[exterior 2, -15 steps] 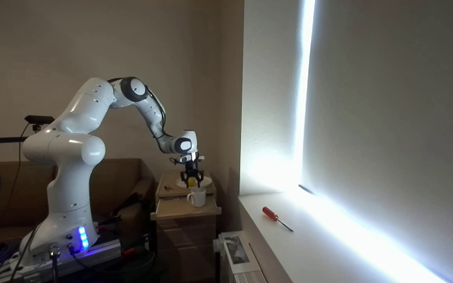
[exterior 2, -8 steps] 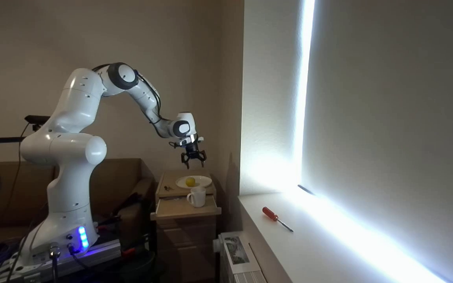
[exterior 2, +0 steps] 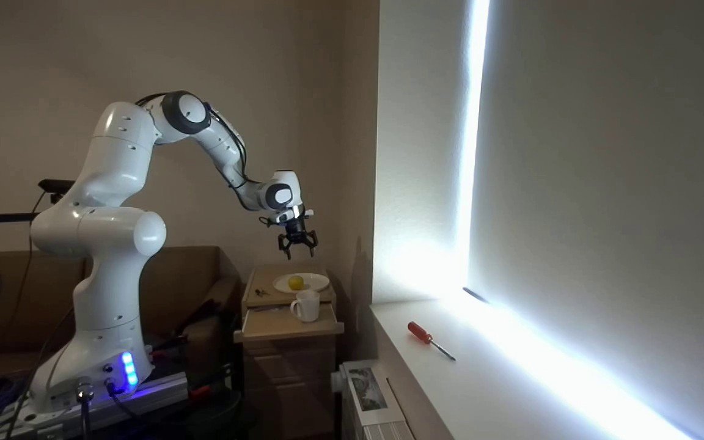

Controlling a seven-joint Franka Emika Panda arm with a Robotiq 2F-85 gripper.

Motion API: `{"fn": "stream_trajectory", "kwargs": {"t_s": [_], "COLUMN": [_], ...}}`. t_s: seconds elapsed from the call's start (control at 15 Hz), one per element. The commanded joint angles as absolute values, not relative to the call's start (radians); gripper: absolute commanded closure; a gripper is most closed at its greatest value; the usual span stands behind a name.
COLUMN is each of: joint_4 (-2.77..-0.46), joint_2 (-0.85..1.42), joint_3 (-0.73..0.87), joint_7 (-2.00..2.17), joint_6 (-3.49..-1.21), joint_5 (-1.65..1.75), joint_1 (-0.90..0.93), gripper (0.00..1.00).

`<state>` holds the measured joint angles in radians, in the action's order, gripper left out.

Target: Put the white mug on the nightstand shelf, place the mug on the top of the night stand

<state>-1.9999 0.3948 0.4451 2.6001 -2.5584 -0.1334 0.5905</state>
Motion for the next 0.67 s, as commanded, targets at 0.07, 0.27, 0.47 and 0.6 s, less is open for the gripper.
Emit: {"fn": "stream_trajectory", "kwargs": {"t_s": [0.07,0.27,0.47,0.6], "joint_4": [-1.991,-1.988,-1.989,-1.983], "joint_2": [0.415,0.461,0.500,0.532], "joint_3": [0.437,0.452,0.468,0.460], "joint_7": [2.597,2.601,2.602,2.602], "joint_6": [-2.545,-2.505,-2.496,-2.476], "joint_5": [-0.149,-0.196,-0.239,-0.263], "joint_1": [0.582,0.592,0.602,0.595], "gripper": [0.00,0.00,0.00,0.00]}}
